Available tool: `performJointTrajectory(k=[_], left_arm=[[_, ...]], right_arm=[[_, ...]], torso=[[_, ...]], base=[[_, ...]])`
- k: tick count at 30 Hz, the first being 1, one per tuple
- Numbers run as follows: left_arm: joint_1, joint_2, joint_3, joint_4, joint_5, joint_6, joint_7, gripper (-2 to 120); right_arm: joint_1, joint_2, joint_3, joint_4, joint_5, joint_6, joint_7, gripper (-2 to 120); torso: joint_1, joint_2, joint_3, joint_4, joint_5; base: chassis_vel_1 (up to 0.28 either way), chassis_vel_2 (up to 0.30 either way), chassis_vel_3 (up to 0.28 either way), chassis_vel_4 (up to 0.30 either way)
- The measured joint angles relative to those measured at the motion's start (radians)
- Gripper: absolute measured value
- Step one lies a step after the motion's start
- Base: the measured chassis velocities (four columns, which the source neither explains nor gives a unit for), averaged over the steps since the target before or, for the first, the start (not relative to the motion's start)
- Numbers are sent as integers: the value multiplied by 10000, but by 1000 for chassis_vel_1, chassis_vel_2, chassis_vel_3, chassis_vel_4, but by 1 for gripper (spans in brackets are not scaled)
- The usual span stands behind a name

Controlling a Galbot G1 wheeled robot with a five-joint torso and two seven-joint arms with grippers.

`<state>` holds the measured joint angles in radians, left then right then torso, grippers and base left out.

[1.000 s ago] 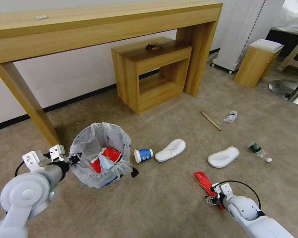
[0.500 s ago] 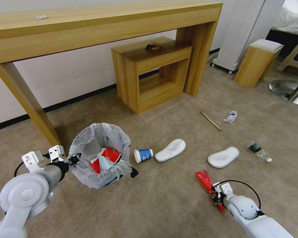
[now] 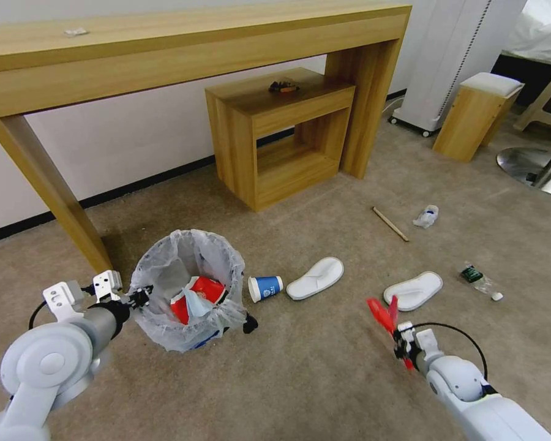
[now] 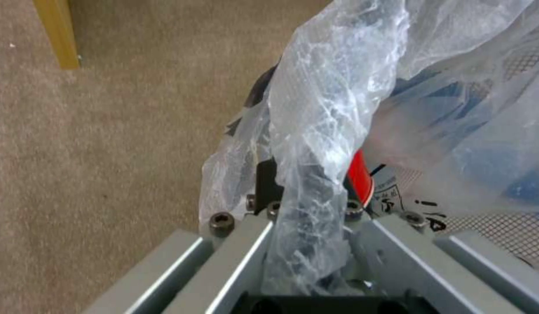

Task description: Pick up the trash bin and place the garbage on the floor into it.

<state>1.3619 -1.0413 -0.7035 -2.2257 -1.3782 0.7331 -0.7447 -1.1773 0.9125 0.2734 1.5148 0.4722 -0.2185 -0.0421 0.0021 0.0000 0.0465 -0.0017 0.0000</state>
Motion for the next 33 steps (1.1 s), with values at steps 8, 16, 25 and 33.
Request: performJointTrajectory(k=[8, 16, 25, 33], left_arm=[[272, 7, 406, -217, 6, 5, 0, 0], [360, -105, 713, -262, -34, 12, -6, 0], [201, -198, 747, -120, -255, 21, -22, 0], [89, -321, 811, -185, -357, 23, -65, 0]], right_arm=[[649, -223, 308, 1320, 2221, 3423, -2989, 0], [1726, 57, -919, 1470, 4189, 5082, -6215, 0], [3142, 603, -2816, 1772, 4744, 5144, -7149, 0], [3739, 1080, -3967, 1674, 4625, 5143, -7151, 0]], torso=[[0, 0, 0, 1, -2], [0, 0, 0, 1, 1], [0, 0, 1, 1, -2], [1, 0, 0, 1, -2]], base=[[0, 0, 0, 0], [0, 0, 0, 0], [0, 0, 0, 0], [0, 0, 0, 0]])
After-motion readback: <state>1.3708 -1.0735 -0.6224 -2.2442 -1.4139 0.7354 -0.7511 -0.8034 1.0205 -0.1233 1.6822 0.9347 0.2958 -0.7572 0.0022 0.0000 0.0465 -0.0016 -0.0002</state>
